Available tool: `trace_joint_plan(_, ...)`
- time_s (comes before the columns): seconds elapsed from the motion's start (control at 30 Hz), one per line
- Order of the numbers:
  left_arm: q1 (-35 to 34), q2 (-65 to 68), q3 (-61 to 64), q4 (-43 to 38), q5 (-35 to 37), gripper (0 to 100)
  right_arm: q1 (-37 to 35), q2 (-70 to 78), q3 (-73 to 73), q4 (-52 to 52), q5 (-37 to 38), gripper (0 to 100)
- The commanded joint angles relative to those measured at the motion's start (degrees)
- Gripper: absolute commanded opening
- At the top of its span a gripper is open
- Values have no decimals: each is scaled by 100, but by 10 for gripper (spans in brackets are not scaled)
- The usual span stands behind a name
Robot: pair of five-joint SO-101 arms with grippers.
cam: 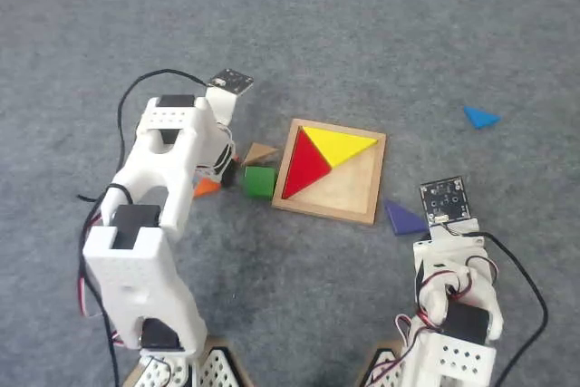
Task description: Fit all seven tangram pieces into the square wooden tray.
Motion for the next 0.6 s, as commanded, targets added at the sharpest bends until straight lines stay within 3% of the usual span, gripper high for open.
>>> trace_joint_plan(0.0,-18,79,-22,105,-114,14,-40,-84,97,31,70,8)
trace_joint_plan(0.17,-9,-132,-13,88,-79,13,-40,-84,97,31,70,8)
trace_joint_plan(0.57,-26,-2611,1147,141,-105,14,-40,-84,97,31,70,8)
